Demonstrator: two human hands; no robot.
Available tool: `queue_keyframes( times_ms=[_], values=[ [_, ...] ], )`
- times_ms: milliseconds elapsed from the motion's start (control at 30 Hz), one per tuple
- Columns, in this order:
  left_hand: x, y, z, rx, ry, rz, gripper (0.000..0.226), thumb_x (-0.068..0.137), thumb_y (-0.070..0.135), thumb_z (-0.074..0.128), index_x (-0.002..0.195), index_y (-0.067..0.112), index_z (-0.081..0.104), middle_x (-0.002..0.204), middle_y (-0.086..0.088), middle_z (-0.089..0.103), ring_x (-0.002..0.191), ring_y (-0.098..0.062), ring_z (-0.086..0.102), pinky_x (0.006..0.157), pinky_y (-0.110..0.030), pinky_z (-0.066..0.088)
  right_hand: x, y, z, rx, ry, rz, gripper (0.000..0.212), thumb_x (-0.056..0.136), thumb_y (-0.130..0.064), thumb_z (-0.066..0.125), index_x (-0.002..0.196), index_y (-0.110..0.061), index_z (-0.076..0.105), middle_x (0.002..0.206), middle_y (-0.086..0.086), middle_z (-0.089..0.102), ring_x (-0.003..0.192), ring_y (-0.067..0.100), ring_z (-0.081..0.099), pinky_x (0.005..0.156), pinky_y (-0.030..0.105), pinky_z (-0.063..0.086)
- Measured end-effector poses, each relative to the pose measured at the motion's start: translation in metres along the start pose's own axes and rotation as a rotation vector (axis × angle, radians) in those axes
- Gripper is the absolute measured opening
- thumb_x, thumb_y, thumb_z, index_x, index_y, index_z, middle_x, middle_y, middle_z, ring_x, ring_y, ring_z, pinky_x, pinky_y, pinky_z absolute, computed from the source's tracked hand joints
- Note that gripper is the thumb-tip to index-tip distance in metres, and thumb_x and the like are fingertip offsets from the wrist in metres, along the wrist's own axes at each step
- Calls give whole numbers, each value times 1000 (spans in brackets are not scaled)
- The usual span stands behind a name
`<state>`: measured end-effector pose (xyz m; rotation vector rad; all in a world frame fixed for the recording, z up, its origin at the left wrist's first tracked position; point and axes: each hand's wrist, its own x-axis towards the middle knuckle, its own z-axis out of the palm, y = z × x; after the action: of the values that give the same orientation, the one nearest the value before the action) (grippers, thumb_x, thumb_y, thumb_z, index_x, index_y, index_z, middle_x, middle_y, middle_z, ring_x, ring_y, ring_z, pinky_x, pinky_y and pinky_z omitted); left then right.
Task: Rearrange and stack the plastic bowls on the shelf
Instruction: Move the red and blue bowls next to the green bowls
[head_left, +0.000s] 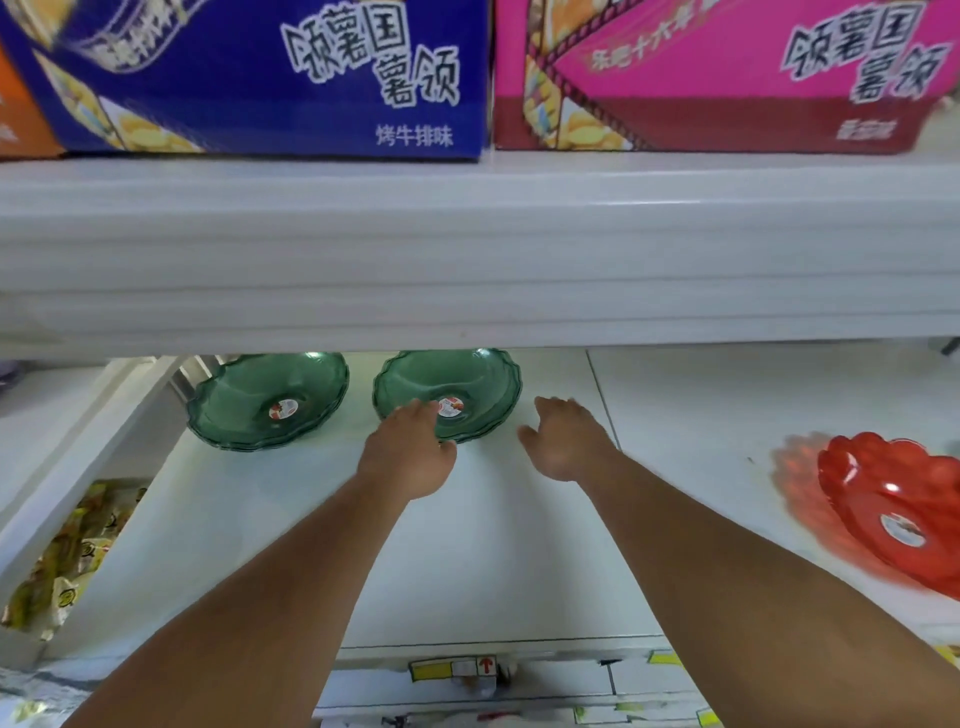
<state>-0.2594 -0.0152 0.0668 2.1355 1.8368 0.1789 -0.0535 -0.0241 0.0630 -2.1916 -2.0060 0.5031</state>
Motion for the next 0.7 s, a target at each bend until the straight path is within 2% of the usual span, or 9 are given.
queue_keyframes(
  times_ms=[100, 200, 300, 433, 533, 700],
  values=[
    [1, 21, 2, 143, -36, 102, 67, 95, 46, 45, 153, 18, 28, 158, -5, 32, 143, -25, 32, 113, -41, 31, -14, 15, -5, -166, 41, -54, 55, 95, -49, 37, 129, -8, 49, 126, 13, 55, 127, 35, 43, 103, 46, 40],
    [3, 41, 8, 199, -84, 132, 69, 94, 48, 43, 153, 16, 27, 161, -7, 26, 147, -26, 24, 117, -46, 24, -29, 31, -13, -253, 54, -73, 62, 97, -52, 35, 142, -9, 40, 145, 13, 44, 143, 37, 28, 113, 49, 28],
    [0, 67, 13, 220, -75, 156, 66, 94, 48, 43, 150, 14, 32, 156, -9, 35, 145, -29, 27, 116, -44, 26, -42, 49, -22, -288, 47, -83, 66, 98, -52, 32, 149, -10, 31, 157, 14, 32, 149, 35, 17, 118, 50, 21],
    [-8, 107, 19, 231, -83, 179, 68, 94, 49, 42, 152, 16, 29, 156, -8, 35, 143, -29, 32, 114, -44, 30, -60, 75, -34, -289, 43, -80, 68, 99, -52, 31, 152, -10, 26, 161, 13, 24, 151, 34, 13, 120, 50, 18],
    [-14, 140, 26, 243, -76, 186, 68, 95, 48, 40, 153, 16, 27, 157, -9, 32, 143, -29, 31, 115, -46, 30, -74, 100, -46, -280, 62, -88, 66, 100, -51, 31, 152, -10, 27, 160, 12, 27, 150, 33, 13, 120, 48, 18],
    [-33, 211, 41, 230, -86, 170, 67, 98, 47, 39, 156, 18, 22, 163, -6, 21, 148, -26, 21, 117, -41, 24, -100, 155, -77, -271, 51, -94, 66, 101, -50, 30, 154, -11, 23, 163, 12, 21, 151, 32, 11, 121, 47, 15]
  ],
)
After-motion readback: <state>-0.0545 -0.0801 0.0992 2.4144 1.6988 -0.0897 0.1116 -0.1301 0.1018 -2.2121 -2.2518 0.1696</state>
